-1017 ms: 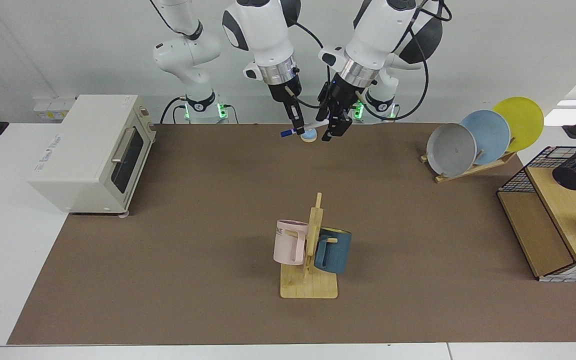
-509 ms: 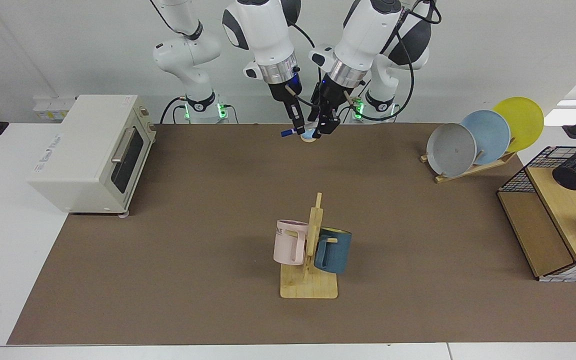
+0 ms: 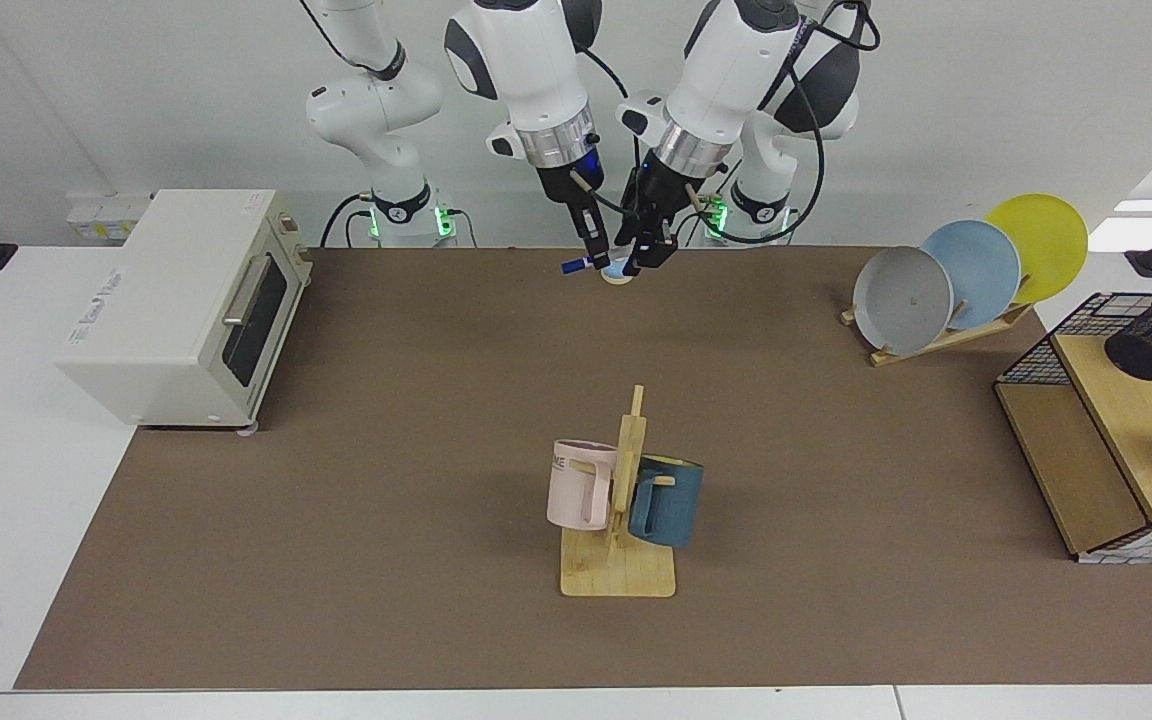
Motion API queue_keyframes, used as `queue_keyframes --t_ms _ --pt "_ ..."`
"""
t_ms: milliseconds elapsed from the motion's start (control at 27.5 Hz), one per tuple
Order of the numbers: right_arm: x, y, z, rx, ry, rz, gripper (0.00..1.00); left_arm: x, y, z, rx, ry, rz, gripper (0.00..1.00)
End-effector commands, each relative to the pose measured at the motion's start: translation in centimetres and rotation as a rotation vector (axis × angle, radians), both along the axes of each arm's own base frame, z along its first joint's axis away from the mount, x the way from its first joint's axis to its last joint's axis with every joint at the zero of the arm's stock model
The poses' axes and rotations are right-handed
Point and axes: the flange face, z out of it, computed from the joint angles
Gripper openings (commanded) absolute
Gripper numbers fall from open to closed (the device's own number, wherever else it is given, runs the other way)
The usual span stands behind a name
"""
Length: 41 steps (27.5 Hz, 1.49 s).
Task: Put markers into pen holder
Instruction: 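Grasp the marker's free end with the left gripper, then open the right gripper and withdraw while the left gripper pulls the marker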
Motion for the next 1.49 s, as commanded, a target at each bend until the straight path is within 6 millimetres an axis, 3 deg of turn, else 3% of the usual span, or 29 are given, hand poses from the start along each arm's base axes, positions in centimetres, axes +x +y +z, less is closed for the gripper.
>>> queue_keyframes --t_ms 0,109,509,545,618,690,763,1017,1126,1453 --pt "0.4 0.1 0.4 -0.003 -0.017 -0.010 0.00 -1.0 0.3 0.0 -0.009 -0.002 0.011 0.21" --pt "0.5 0.1 0.4 0.002 -0.022 -0.012 0.00 -0.9 0.4 -0.1 -0.009 -0.001 0.011 0.00" --pt "0.6 0.0 0.5 0.004 -0.027 -0.013 0.00 -0.6 0.7 0.0 -0.011 0.011 0.060 0.00" --pt "0.6 0.0 0.5 0.004 -0.027 -0.013 0.07 -0.6 0.6 0.0 -0.011 0.013 0.067 0.00" --pt "0.7 -0.1 0.5 0.004 -0.027 -0.014 0.36 -0.6 0.5 0.1 -0.012 0.015 0.072 0.00" --pt "0.7 -0.2 0.5 0.004 -0.027 -0.014 0.57 -0.5 0.5 0.1 -0.013 0.016 0.077 0.00" --pt "0.8 -0.4 0.5 0.002 -0.027 -0.017 1.00 -0.4 0.6 0.2 -0.014 0.018 0.085 0.00" --pt "0.5 -1.6 0.5 -0.035 -0.016 0.082 1.00 0.2 1.4 0.5 -0.013 0.014 0.116 0.00" --pt "0.9 -3.0 0.5 -0.055 -0.014 0.147 1.00 0.6 2.1 0.7 -0.007 0.010 0.141 0.00" --pt "1.6 -7.3 0.1 -0.132 -0.004 0.475 1.00 2.4 6.6 0.8 0.073 0.007 0.196 0.00"
